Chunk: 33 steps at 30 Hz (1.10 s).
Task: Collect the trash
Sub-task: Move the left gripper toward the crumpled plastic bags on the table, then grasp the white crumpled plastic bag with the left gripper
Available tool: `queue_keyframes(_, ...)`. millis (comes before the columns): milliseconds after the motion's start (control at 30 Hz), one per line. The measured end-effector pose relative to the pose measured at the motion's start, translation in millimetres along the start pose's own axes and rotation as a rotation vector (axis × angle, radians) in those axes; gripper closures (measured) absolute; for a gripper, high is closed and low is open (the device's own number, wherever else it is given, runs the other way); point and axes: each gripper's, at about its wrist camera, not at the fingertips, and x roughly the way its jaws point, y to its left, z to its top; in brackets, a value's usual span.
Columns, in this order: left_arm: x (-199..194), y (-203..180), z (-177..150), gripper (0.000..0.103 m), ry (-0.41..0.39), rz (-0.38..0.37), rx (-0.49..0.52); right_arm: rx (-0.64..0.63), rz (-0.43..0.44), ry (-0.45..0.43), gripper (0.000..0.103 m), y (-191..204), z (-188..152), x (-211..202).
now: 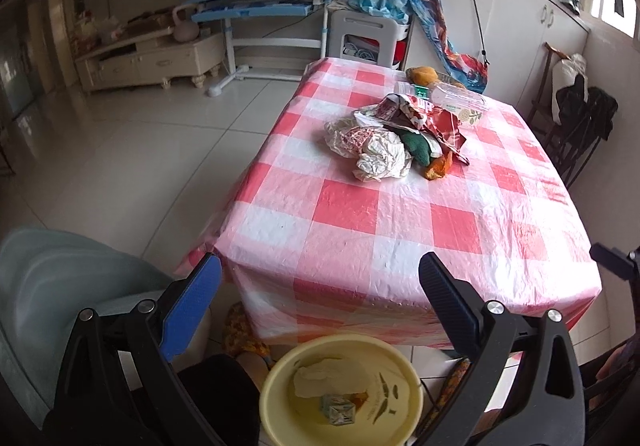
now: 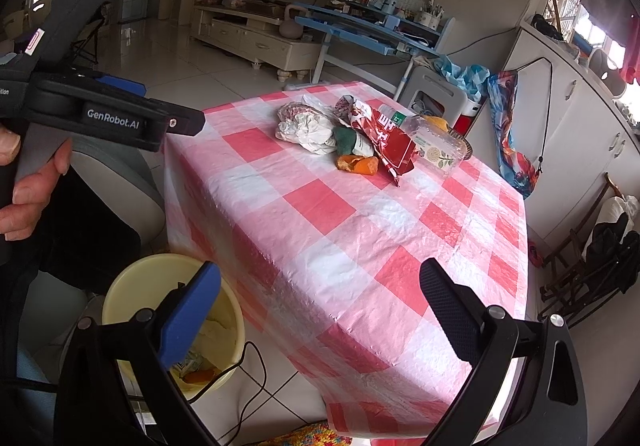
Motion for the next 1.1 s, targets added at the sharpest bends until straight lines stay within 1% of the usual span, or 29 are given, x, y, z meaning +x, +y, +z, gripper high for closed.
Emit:
queue_keyframes(233,6,15,1,0.008,0.030,-0.025,-0.098,0.005,-0.002,-0.003,0.008,-4,0,0)
queue_keyframes(400,19,7,10,0.007,0.074,-0.062,-0.083,0.042,0.008,-0.015,0.008,-11,3,-3)
queue_keyframes(533,40,-15,34,0.007,0.087,-0.085,-0.053,0.060,0.009,-0.023,0.008,-12,5,-4)
queue_keyframes(600,55,-23,47,0.008,0.093,-0.098,-0.056,0.063,0.010,-0.022,0.008,-12,6,-2)
queue_keyframes(733,104,-40,70,0.008,0.140,-0.056,-0.043,0.060,0.005,-0.002,0.008,-13,6,6)
queue_keyframes(900,152,-52,83,0.008,0.192,0.023,-0.017,0.068,0.003,0.023,0.008,-16,6,16)
queue_keyframes(933,157,-52,85,0.011,0.194,0.024,-0.014,0.072,0.002,0.027,0.008,-17,6,17)
queue_keyframes(967,158,-53,85,0.023,0.180,0.032,-0.004,0.078,0.003,0.030,0.008,-19,6,19)
queue_keyframes(1000,157,-55,87,0.033,0.166,0.028,0.015,0.084,0.004,0.032,0.008,-20,6,20)
queue_keyframes(1033,156,-56,87,0.054,0.166,0.011,0.029,0.093,0.006,0.034,0.008,-22,6,21)
queue_keyframes(1067,154,-56,88,0.065,0.175,-0.021,0.034,0.099,0.008,0.034,0.008,-23,7,22)
queue_keyframes(1100,151,-55,88,0.066,0.186,-0.048,0.032,0.108,0.010,0.034,0.008,-25,8,23)
